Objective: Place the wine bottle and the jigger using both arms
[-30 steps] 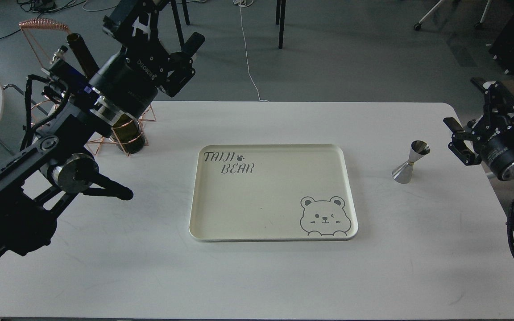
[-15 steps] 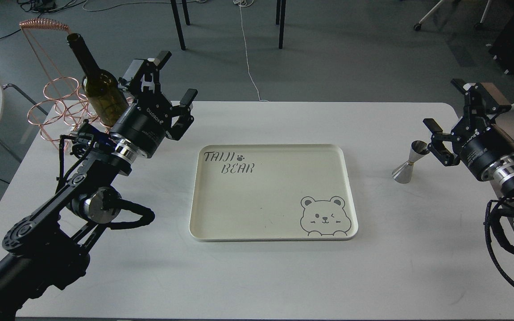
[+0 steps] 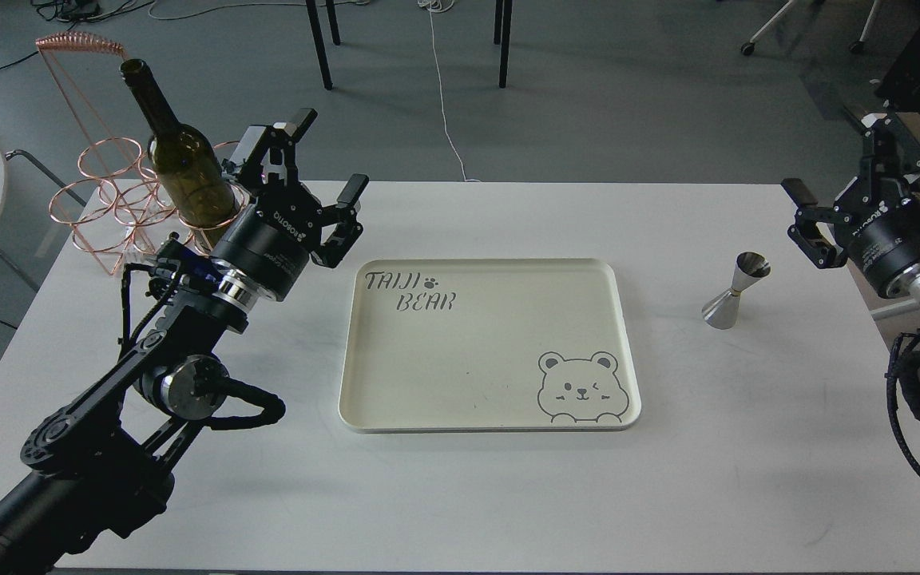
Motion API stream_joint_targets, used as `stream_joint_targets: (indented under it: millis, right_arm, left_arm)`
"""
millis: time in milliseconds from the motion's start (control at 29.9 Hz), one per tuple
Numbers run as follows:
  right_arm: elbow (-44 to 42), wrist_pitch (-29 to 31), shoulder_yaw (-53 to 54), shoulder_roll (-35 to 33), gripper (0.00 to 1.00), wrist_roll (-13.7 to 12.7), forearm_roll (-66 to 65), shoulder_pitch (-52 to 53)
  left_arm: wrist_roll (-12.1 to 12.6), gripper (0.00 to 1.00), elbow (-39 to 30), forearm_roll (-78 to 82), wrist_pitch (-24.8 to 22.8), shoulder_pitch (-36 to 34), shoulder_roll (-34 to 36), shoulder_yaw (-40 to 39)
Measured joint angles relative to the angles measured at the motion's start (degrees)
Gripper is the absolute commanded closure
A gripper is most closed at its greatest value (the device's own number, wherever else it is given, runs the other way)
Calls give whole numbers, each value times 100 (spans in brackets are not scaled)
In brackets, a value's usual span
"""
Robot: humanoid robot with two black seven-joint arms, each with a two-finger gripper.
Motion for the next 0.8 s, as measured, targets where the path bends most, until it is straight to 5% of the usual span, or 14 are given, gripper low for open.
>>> stream_joint_targets:
  millis: [801]
  right_arm:
    - [49,-14,-12,58,1,0,3,2]
  left_arm:
    - [295,2,-28,44,-44,13,145,-366]
